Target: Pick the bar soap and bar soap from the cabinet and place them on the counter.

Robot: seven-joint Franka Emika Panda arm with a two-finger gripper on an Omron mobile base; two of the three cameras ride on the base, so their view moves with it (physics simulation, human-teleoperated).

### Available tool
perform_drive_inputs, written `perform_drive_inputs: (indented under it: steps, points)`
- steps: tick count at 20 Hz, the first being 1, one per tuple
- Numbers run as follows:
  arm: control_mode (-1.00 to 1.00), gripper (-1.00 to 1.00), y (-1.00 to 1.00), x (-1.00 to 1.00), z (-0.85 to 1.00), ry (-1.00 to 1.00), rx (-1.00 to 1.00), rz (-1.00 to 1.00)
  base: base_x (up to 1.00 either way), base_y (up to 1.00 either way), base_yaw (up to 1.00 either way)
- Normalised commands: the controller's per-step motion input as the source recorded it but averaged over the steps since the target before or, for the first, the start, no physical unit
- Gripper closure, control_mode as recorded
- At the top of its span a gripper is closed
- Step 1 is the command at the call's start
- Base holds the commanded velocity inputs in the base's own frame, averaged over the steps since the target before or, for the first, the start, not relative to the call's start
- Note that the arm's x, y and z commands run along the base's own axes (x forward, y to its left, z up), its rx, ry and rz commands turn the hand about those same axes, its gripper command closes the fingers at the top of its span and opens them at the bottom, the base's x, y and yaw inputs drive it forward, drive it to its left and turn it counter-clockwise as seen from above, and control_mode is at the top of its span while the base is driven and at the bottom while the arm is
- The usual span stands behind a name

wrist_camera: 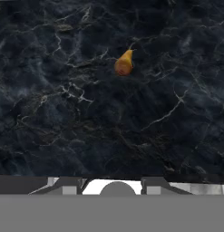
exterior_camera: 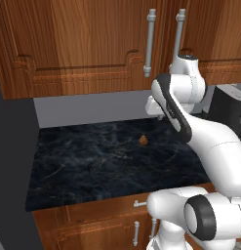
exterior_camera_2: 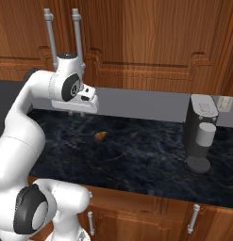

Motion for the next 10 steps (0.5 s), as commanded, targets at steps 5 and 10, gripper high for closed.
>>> perform_drive_inputs:
  steps: [5, 10]
  points:
    - [-1.00, -1.00, 0.00, -0.03, 0.00, -0.01, 0.00, 0.00, 0.00, 0.00, 0.00]
    - [-1.00, -1.00, 0.00, -0.33, 0.01, -0.17, 0.00, 0.00, 0.00, 0.00, 0.00]
